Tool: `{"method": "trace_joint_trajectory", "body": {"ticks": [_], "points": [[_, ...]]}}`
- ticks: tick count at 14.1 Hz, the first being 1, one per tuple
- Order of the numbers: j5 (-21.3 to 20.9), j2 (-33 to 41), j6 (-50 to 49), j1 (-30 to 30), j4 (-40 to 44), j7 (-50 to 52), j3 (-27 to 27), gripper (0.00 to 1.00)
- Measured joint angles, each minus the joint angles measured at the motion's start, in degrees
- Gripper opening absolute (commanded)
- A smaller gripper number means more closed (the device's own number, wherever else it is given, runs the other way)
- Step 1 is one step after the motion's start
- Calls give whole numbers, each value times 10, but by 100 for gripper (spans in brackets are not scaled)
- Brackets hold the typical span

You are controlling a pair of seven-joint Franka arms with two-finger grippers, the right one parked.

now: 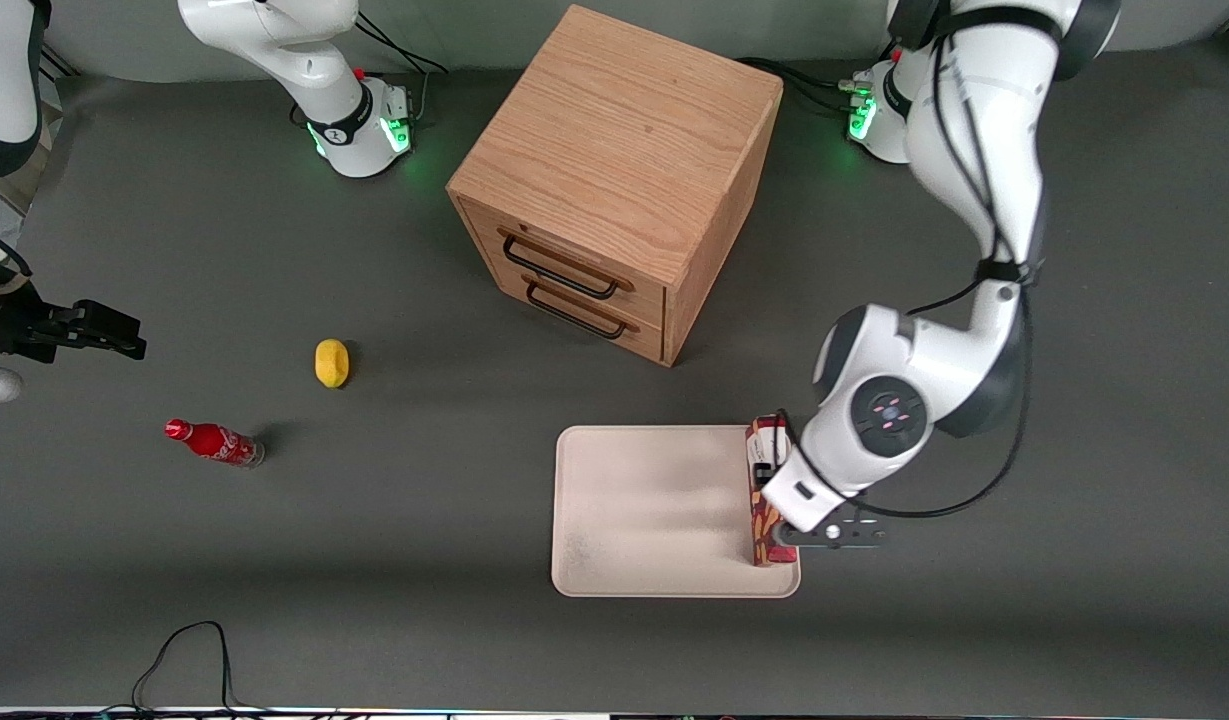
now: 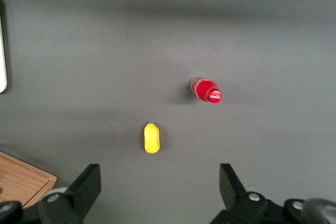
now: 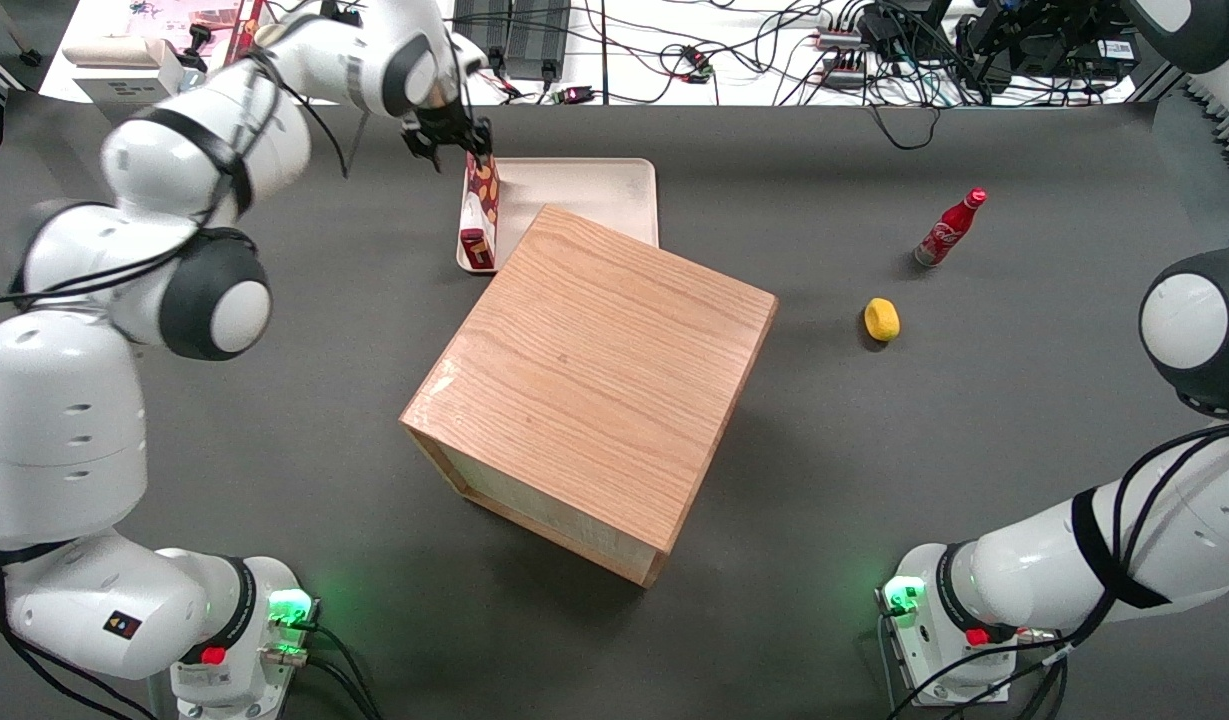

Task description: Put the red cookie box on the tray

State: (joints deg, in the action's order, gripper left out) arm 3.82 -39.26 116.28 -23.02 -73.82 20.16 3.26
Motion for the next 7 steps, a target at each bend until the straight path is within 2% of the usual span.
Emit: {"method": "trace_joint_trajectory", "body": {"ticks": [4, 7], "points": [[0, 177, -21, 70, -153, -14, 2, 100], [-1, 291, -88, 118, -244, -86, 3, 100]]}}
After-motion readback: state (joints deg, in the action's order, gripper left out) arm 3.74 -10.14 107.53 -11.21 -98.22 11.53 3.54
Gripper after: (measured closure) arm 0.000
